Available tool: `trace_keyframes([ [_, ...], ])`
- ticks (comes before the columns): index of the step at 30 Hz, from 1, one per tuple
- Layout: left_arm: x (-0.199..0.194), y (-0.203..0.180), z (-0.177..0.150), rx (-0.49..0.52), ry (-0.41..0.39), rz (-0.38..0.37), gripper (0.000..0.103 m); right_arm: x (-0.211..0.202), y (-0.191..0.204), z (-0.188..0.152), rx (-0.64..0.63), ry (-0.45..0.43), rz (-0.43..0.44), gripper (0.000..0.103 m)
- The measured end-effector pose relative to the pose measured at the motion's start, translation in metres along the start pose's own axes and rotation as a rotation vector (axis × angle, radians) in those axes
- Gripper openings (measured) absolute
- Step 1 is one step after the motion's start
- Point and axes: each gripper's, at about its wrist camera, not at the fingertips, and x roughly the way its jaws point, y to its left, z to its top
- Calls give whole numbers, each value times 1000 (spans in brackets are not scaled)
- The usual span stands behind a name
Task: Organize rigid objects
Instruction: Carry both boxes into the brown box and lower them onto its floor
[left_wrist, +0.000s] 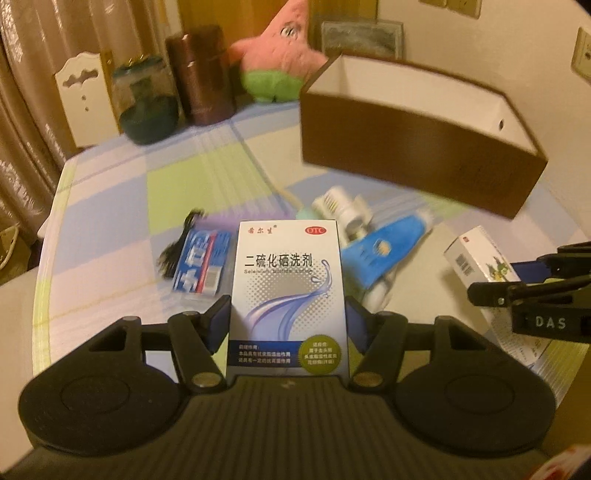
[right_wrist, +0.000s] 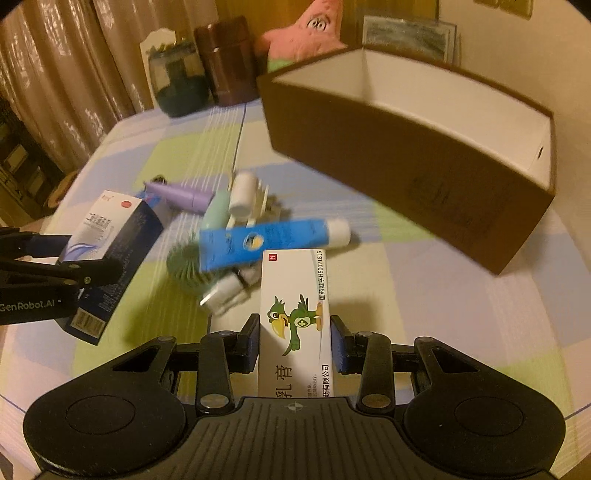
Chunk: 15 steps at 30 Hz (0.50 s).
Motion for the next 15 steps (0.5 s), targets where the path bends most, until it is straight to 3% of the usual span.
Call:
trace_keyframes([
  [15, 12, -67, 122, 57, -123, -86, 62, -35, -66, 100, 107, -122, -62, 38],
])
